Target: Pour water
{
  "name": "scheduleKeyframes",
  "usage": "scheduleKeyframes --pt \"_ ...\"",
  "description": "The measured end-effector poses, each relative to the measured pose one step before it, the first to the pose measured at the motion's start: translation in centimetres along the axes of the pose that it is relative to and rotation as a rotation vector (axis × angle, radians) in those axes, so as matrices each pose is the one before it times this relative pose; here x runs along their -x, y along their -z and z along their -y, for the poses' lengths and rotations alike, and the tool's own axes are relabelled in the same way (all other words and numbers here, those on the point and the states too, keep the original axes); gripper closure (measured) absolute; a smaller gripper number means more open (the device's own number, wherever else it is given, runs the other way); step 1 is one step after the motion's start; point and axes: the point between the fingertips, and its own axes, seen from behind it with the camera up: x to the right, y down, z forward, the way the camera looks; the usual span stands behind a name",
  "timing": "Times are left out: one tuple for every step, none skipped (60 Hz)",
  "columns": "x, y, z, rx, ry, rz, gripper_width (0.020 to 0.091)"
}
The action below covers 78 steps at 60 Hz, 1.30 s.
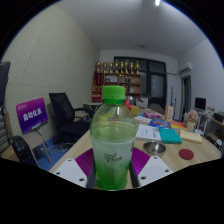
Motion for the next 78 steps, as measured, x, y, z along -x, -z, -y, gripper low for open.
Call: scheduleKeyframes --pt "-0.128 0.005 -0.055 0.00039 -0.0056 0.00004 0.0588" --pt "-0.066 0.070 0.024 -0.00057 -0.0063 -0.00127 0.0593" --pt "-0.061 0.028 -0.043 0.00159 -0.0068 0.00073 0.0596" --pt "-0.041 0.004 -0.032 -0.00035 -0.0079 0.00255 0.0599" --pt "-0.049 0.004 0.045 -0.00213 -0.0060 0.00153 0.0604" --pt "-0.046 -0.015 -0.039 0.00127 -0.0062 0.00246 0.0607" --pt "-0.034 -0.021 -0.009 0.00127 -0.0050 0.00208 0.0607" --pt "-0.041 -0.046 -0.060 0.00195 -0.0033 0.00197 0.0608" --pt "-0.466 -0.333 -0.201 -0.00173 -0.0033 0.00661 0.0607" --pt "0.023 0.026 0.030 -0.00197 0.0005 0.00484 0.0625" --pt "0.101 -0.009 0.029 -0.00044 -0.0001 0.00673 0.0630" --pt "0.099 0.020 0.021 -0.00057 0.0009 0.00569 0.0629" --pt "0.071 0.017 0.010 0.00036 0.0027 0.00436 0.0627" --pt "0.055 0.008 0.026 -0.00171 0.0047 0.00408 0.0649" --pt "0.140 -0.038 0.029 -0.00349 0.0030 0.00372 0.0649" --pt "0.102 0.039 0.055 -0.00296 0.0028 0.00404 0.0652" --pt "0.094 -0.003 0.037 -0.00317 0.0017 0.00520 0.0652" --pt "0.149 0.058 0.084 -0.00467 0.0020 0.00981 0.0664" --pt "0.123 -0.048 0.042 -0.00167 -0.0039 0.00762 0.0671" --pt "0.109 -0.048 0.091 -0.00302 -0.0091 0.00795 0.0672" --pt "0.152 -0.048 0.190 -0.00394 -0.0147 0.00955 0.0672" --pt "0.176 -0.067 0.203 -0.00227 -0.0208 0.01152 0.0672" --pt "0.180 -0.045 0.239 -0.00117 -0.0271 0.01288 0.0672" --pt "0.175 -0.057 0.279 -0.00060 -0.0361 0.01395 0.0671" --pt "0.166 -0.049 0.259 0.00057 -0.0439 0.01422 0.0671" --pt "0.713 -0.263 0.335 0.00588 -0.0547 0.00682 0.0673" --pt "-0.312 -0.071 0.131 0.00249 -0.0548 0.02393 0.0673" --pt "-0.064 -0.201 0.185 0.00548 -0.0637 0.01665 0.0673" --pt "0.046 -0.106 0.214 0.00671 -0.0695 0.01629 0.0673" --pt "0.143 -0.117 0.158 0.00857 -0.0737 0.01846 0.0673" --pt "0.191 -0.101 0.122 0.00961 -0.0763 0.02164 0.0673" --pt "0.351 0.003 0.197 0.00927 -0.0781 0.02363 0.0674" --pt "0.339 -0.052 0.214 0.00735 -0.0819 0.02377 0.0674" --pt "0.932 -0.169 0.101 0.00066 -0.0877 0.01138 0.0676" --pt "0.208 0.269 0.384 0.01627 -0.0752 0.03099 0.0675" --pt "-0.147 -0.299 0.212 0.00696 -0.0736 0.02605 0.0676" --pt "0.131 -0.027 0.286 0.00927 -0.0698 0.02269 0.0677" --pt "0.222 0.029 0.176 0.00707 -0.0697 0.01819 0.0675" --pt "0.156 0.000 0.257 0.00605 -0.0682 0.01702 0.0676" --pt "0.039 -0.038 0.279 0.00548 -0.0657 0.01624 0.0674" --pt "-0.034 0.003 0.284 0.00536 -0.0629 0.01497 0.0675" --pt "0.074 0.069 0.236 0.00503 -0.0597 0.01318 0.0676" --pt "1.558 0.545 -1.260 -0.00233 -0.0652 -0.00030 0.0677" --pt "0.165 0.391 -0.139 0.00220 -0.0502 0.01732 0.0677" --pt "0.148 0.168 0.121 0.00267 -0.0493 0.01105 0.0675" --pt "0.193 0.213 0.168 0.00257 -0.0437 0.01094 0.0673" --pt "0.205 0.145 0.068 0.00274 -0.0380 0.01083 0.0673" --pt "0.193 0.133 0.013 0.00410 -0.0313 0.00993 0.0674" --pt "0.161 0.107 -0.007 0.00416 -0.0270 0.00871 0.0675" --pt "0.162 0.145 -0.013 0.00231 -0.0254 0.00709 0.0677" --pt "0.132 0.134 -0.051 0.00121 -0.0242 0.00578 0.0676" --pt "0.134 0.115 -0.092 0.00252 -0.0232 0.00555 0.0677" --pt "0.973 -0.187 0.087 0.00351 -0.0254 -0.00069 0.0677" --pt "0.148 0.197 -0.148 0.00359 -0.0250 0.00498 0.0673" --pt "-0.762 -0.902 0.584 0.00297 -0.0234 0.00839 0.0672" --pt "0.147 0.021 -0.009 0.00333 -0.0287 0.00548 0.0675" --pt "0.170 0.188 -0.160 0.00298 -0.0305 0.00509 0.0672" --pt "0.185 0.184 -0.199 0.00228 -0.0321 0.00479 0.0673" --pt "0.142 0.176 -0.209 0.00193 -0.0316 0.00480 0.0673" --pt "0.137 0.227 -0.162 0.00084 -0.0318 0.00454 0.0672" --pt "0.261 0.489 -0.456 -0.00059 -0.0301 0.00403 0.0671" --pt "0.119 0.261 -0.186 0.00144 -0.0269 0.00390 0.0674" --pt "0.527 -0.079 -1.471 -0.00313 -0.0303 0.00056 0.0671" --pt "0.101 0.231 -0.147 0.00095 -0.0206 0.00151 0.0671" --pt "0.016 0.046 -0.002 0.00019 -0.0158 0.00016 0.0674" --pt "-0.025 0.186 -0.096 -0.00049 -0.0111 0.00014 0.0669" --pt "-0.024 0.168 -0.070 -0.00073 -0.0067 0.00031 0.0668" --pt "-0.042 0.137 -0.075 -0.00020 -0.0039 -0.00007 0.0673" --pt "-0.017 0.159 -0.063 -0.00077 -0.0027 -0.00049 0.0674" --pt "-0.591 1.454 0.943 0.00334 0.0049 -0.00178 0.0677" --pt "0.378 -1.291 -1.019 -0.00396 -0.0111 -0.00113 0.0675" --pt "-0.145 0.132 -0.071 -0.00153 -0.0063 -0.00208 0.0673" --pt "-0.114 0.212 -0.085 -0.00158 -0.0075 -0.00157 0.0672" --pt "-0.100 0.204 -0.094 -0.00186 -0.0086 -0.00014 0.0675" --pt "-0.128 0.225 -0.072 -0.00150 -0.0077 -0.00028 0.0673" --pt "-0.152 0.234 -0.117 -0.00143 -0.0061 -0.00145 0.0671" --pt "-0.126 0.281 -0.085 -0.00377 -0.0059 -0.00157 0.0673" --pt "-0.144 0.283 -0.075 -0.00562 -0.0035 -0.00181 0.0675"
